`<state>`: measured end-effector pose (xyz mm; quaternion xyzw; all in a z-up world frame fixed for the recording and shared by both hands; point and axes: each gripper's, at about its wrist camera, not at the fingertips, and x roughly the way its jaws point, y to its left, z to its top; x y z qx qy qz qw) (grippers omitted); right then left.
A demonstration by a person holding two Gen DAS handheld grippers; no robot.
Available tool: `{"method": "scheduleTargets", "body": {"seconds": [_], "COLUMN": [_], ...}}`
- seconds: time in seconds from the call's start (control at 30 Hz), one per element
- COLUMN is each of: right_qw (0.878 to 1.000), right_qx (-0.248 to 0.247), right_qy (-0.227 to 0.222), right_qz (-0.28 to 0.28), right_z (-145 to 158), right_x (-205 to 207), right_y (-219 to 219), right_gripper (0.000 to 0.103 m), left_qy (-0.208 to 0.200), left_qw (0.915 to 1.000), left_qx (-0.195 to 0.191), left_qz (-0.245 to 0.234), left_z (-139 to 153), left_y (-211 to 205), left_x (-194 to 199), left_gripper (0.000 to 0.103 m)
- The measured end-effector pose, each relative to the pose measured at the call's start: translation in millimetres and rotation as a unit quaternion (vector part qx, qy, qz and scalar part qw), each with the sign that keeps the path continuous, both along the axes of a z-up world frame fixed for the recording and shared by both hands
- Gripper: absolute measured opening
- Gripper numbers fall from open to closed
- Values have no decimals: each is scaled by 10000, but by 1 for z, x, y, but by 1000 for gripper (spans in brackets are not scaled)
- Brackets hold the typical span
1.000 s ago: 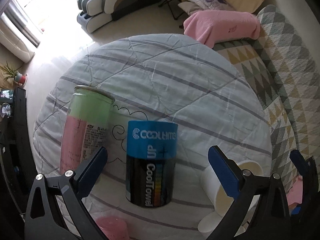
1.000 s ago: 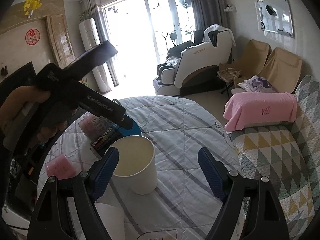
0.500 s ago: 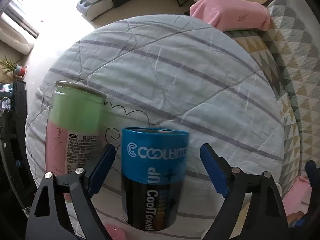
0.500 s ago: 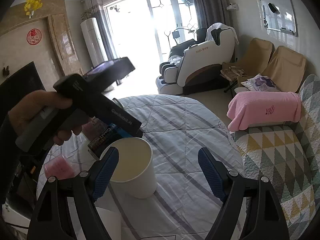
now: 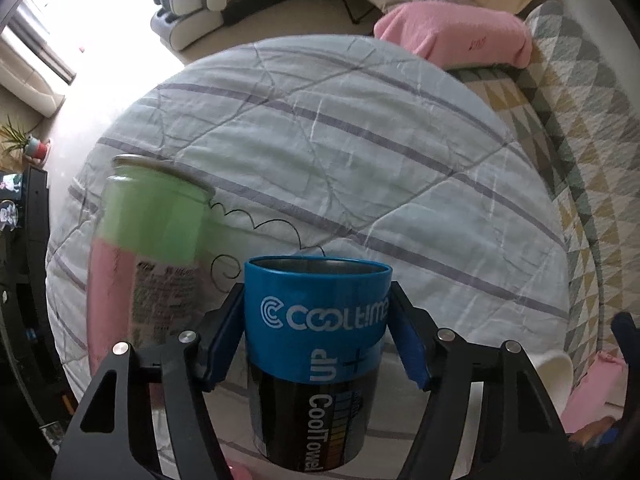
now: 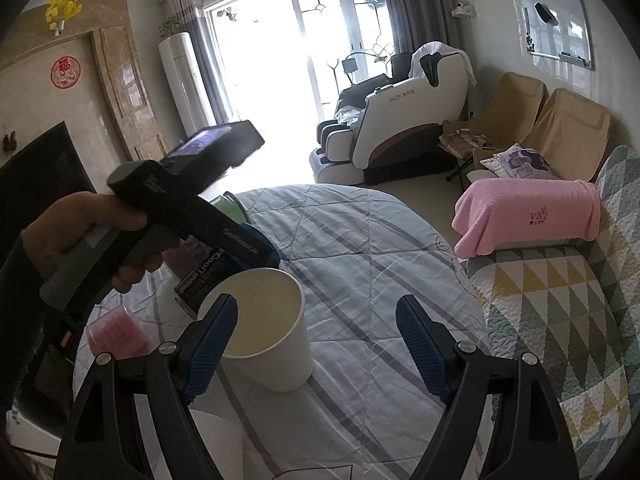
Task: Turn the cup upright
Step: 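Grasp the blue can with the left gripper and rotate it open end up, then lower the blue can upright onto the table and open the left gripper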
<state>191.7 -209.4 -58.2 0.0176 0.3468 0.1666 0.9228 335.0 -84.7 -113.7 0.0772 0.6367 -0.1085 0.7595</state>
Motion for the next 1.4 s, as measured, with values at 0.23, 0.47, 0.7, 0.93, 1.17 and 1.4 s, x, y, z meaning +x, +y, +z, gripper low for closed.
{"method": "scheduleTargets", "body": {"seconds": [0.23, 0.47, 0.7, 0.93, 1.17, 1.4], "right_qw": [10000, 9999, 9998, 9997, 9996, 9994], "right_qx": [-73, -129, -200, -249, -276, -317], "right_qy": [-54, -12, 56, 66, 91, 92], "right_qz": [-25, -52, -37, 4, 13, 49], "right_z": [0, -3, -7, -6, -6, -5], "right_x": [-1, 1, 4, 5, 3, 1], "right_y": [7, 11, 15, 19, 22, 27], "right_gripper": [83, 83, 83, 83, 83, 83], "left_qy": [-655, -1023, -1221, -1390, -1383, -1437], "left_qw": [9976, 9944, 9921, 9899, 9899, 9888], "left_qx": [-204, -251, -289, -290, -272, -356], "left_qz": [99, 15, -27, -21, 138, 169], "left_z": [28, 38, 41, 43, 33, 31], "left_y": [18, 20, 21, 23, 35, 41], "left_x": [-35, -56, -68, -83, -99, -110], "left_gripper": [69, 69, 69, 69, 69, 69]}}
